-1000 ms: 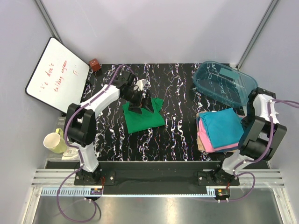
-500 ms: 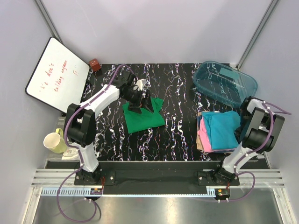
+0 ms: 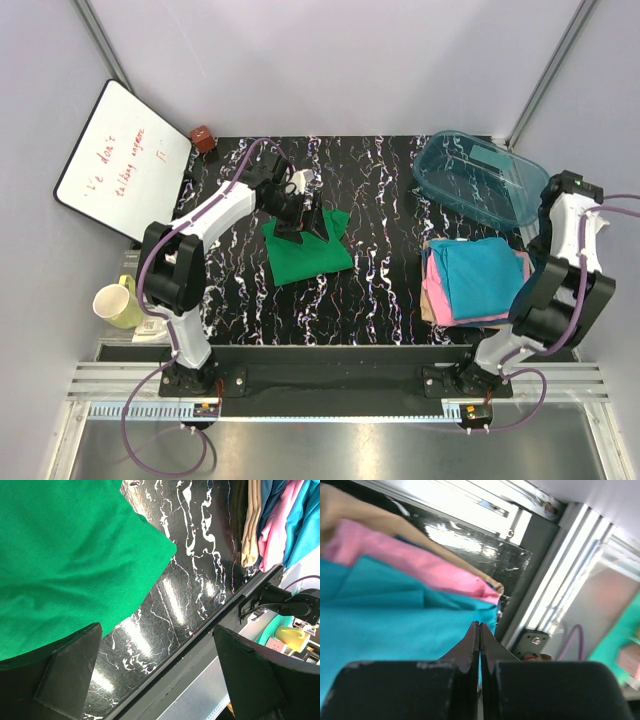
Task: Fold and stack the t-shirts
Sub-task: Put the neatly folded tshirt into the corner of the board with the right arm
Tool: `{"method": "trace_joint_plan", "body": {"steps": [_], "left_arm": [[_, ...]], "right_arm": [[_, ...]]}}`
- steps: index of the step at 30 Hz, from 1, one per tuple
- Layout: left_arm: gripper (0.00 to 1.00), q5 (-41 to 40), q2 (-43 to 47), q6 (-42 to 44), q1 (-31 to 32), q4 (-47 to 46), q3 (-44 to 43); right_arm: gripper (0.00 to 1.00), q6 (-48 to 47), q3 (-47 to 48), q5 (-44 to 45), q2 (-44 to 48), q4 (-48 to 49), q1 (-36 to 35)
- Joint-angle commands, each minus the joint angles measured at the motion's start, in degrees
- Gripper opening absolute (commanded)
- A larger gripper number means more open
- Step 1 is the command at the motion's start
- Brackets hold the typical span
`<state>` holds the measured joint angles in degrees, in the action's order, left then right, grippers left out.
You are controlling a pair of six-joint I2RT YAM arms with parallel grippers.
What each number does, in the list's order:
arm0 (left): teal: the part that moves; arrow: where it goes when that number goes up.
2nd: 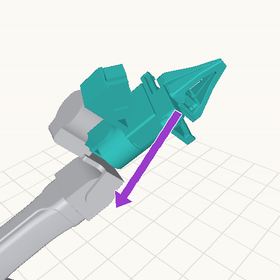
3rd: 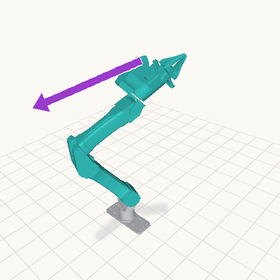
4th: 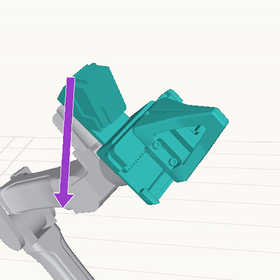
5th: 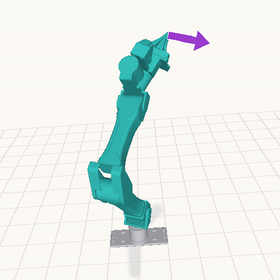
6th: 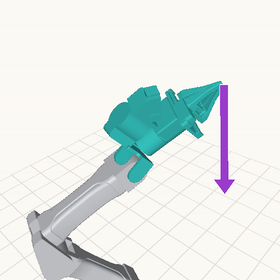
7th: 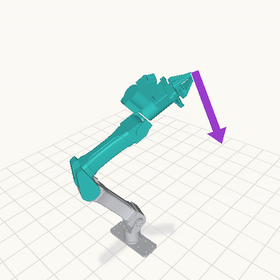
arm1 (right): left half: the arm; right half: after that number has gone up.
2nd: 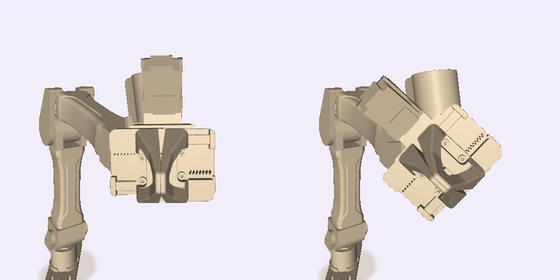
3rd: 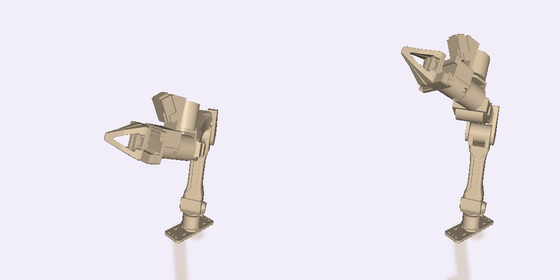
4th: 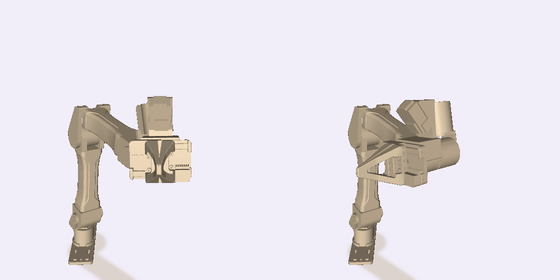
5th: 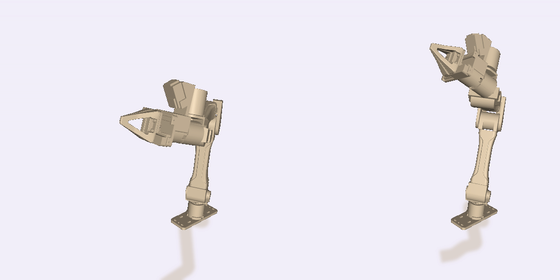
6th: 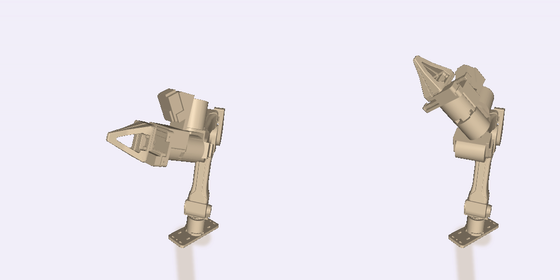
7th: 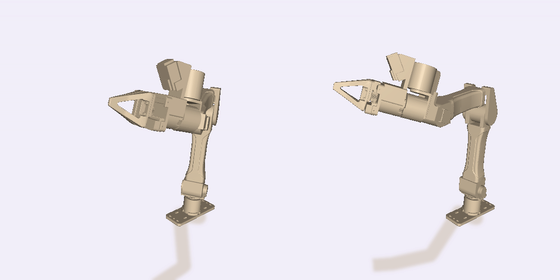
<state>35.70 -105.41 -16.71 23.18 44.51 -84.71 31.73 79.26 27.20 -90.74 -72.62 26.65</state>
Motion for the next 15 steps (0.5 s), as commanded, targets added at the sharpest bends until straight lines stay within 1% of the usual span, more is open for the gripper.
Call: {"method": "trace_joint_plan", "body": {"steps": [1, 8, 15], "left_arm": [[0.99, -0.5, 1.8, 0.9, 0.1, 0.1, -0.9], [0.99, -1.1, 2.3, 0.9, 0.1, 0.7, -1.0], [0.99, -1.7, 3.0, 0.6, 0.1, 0.8, -0.8]], "right_arm": [[0.00, -1.9, 0.9, 5.7, -9.1, -1.2, 0.2], [0.00, -2.1, 0.9, 7.0, -18.6, 1.9, 0.7], [0.00, -3.6, 0.7, 8.6, -23.0, 5.2, 2.0]]}}
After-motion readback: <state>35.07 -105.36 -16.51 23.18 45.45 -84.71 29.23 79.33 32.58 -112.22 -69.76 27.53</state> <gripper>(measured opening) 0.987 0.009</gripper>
